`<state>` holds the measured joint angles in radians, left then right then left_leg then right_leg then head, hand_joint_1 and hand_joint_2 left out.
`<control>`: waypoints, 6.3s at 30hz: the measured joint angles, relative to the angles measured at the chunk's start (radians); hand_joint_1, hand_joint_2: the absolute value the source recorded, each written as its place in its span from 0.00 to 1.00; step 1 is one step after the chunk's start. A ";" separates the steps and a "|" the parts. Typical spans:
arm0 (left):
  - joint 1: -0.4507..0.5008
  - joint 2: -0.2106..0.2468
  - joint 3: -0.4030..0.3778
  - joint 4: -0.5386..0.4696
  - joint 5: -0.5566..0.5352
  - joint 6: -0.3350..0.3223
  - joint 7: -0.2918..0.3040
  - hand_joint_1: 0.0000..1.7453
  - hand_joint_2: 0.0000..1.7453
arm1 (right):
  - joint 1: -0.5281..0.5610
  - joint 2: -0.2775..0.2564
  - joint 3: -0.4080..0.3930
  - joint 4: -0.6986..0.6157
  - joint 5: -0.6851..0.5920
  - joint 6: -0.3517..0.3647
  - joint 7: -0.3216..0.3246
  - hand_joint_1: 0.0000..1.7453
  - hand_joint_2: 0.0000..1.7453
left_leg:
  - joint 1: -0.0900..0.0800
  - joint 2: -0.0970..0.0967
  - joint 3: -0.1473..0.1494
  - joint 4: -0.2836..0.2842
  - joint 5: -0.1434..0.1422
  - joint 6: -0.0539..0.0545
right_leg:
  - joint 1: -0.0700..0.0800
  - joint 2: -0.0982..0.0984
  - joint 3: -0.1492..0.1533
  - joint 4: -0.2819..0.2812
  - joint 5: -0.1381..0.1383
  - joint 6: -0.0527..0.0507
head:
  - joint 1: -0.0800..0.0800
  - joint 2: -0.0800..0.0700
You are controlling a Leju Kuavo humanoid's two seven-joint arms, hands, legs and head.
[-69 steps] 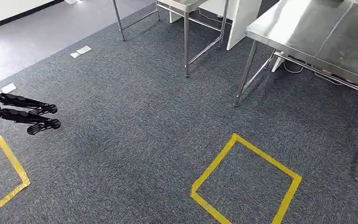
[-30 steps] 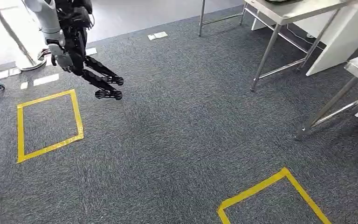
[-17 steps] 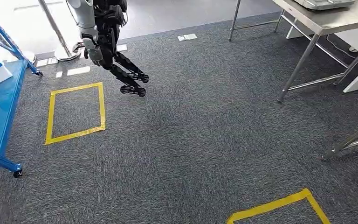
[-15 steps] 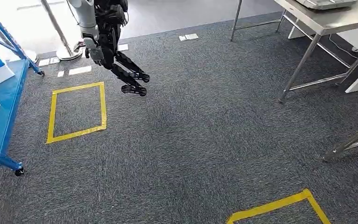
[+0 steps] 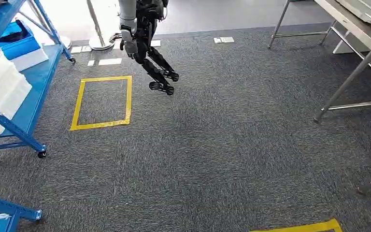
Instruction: Take the parts from the cabinet and place them on the table.
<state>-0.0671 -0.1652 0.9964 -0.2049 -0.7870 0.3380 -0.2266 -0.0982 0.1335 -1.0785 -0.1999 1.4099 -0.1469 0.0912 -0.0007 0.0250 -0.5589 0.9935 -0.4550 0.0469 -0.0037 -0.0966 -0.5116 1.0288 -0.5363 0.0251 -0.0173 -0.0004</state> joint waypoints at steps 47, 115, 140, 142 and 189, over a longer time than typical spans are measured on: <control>-0.005 -0.005 -0.010 -0.002 -0.072 0.048 -0.129 0.00 1.00 | 0.009 0.003 0.022 0.003 -0.034 0.000 -0.020 0.00 0.00 | 0.007 -0.085 -0.056 0.080 -0.035 -0.045 | -0.020 0.109 -0.018 -0.009 0.037 -0.018 | -0.001 0.000; -0.013 -0.011 -0.028 0.000 -0.100 0.030 -0.165 0.00 1.00 | 0.012 -0.005 0.021 0.003 -0.013 0.008 -0.021 0.00 0.00 | 0.013 -0.026 -0.167 0.296 -0.101 -0.041 | -0.018 0.034 -0.020 -0.019 0.042 -0.027 | -0.009 0.000; -0.015 -0.014 -0.029 0.000 -0.107 0.031 -0.154 0.00 1.00 | 0.005 -0.010 0.021 0.002 -0.019 0.010 -0.022 0.00 0.00 | 0.001 -0.063 -0.034 0.073 -0.050 -0.034 | -0.025 0.108 -0.021 -0.029 0.059 -0.020 | -0.007 0.000; -0.019 -0.014 -0.029 0.000 -0.108 0.031 -0.154 0.00 1.00 | 0.012 -0.011 0.021 0.002 -0.019 0.011 -0.021 0.00 0.00 | 0.008 -0.034 -0.122 0.242 -0.136 -0.045 | -0.019 0.080 -0.018 -0.029 0.053 -0.028 | -0.010 0.000; -0.021 -0.013 -0.032 0.001 -0.110 -0.014 -0.137 0.00 1.00 | 0.008 -0.013 0.021 0.002 -0.012 0.035 0.017 0.00 1.00 | -0.007 -0.026 -0.025 0.028 -0.005 -0.024 | -0.006 0.081 -0.006 -0.030 0.029 0.001 | -0.006 0.000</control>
<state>-0.0880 -0.1778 0.9640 -0.2041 -0.8972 0.3243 -0.3635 -0.0901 0.1205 -1.0575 -0.1976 1.3981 -0.1122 0.1083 -0.0080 -0.0011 -0.5837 1.0211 -0.4600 0.0229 -0.0096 -0.0158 -0.5178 0.9984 -0.5077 0.0265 -0.0237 -0.0004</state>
